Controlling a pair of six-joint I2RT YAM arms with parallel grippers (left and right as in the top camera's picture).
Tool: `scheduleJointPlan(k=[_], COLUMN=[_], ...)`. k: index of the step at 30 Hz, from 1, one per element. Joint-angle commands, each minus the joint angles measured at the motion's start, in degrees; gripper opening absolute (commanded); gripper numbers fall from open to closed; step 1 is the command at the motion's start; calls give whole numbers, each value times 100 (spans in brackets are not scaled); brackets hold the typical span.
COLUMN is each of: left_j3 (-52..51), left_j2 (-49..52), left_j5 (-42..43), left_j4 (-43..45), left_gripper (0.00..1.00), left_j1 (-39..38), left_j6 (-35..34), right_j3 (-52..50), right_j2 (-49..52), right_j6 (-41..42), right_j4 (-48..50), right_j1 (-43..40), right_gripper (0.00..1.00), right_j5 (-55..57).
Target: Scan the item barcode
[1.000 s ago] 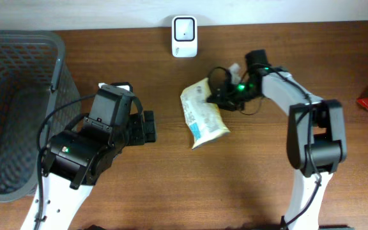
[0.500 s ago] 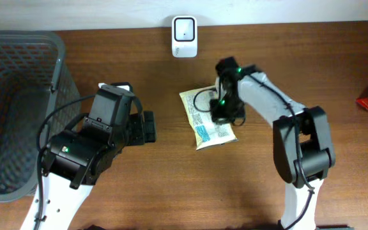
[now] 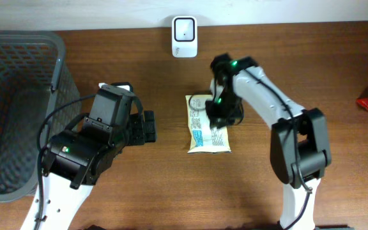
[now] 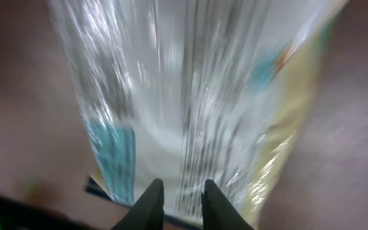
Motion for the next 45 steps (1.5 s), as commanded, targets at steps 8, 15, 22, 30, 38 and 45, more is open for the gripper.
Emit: scheduleJointPlan(k=[8,15,22,30,38,45], left_j3=[9,9,9,9,9,9], left_j2=[-17,-17,-17,-17,-17,-17], left_j5=[-24,-24,-24,-24,-24,-24], left_j4=[-11,-11,-11,-11,-11,-11], left_gripper=[99,99,99,99,99,99], left_j1=[9,9,9,9,9,9], left_j6=[-68,-68,-68,-68,-68,-68], right_j3=[-146,837,-610,951,-1657,-2557], right_j2=[-122,-33,-4,-131,-131,-131], right_j6=[365,-240,494,-289,-538,1335], right_j4=[118,-33,2094,-372,1808,3139], right_j1=[411,-811,-577,-1196,-1438,-1438], right_gripper=[4,53,42,99,99,68], right_j5=[243,577,1696,1663,-1777,-815])
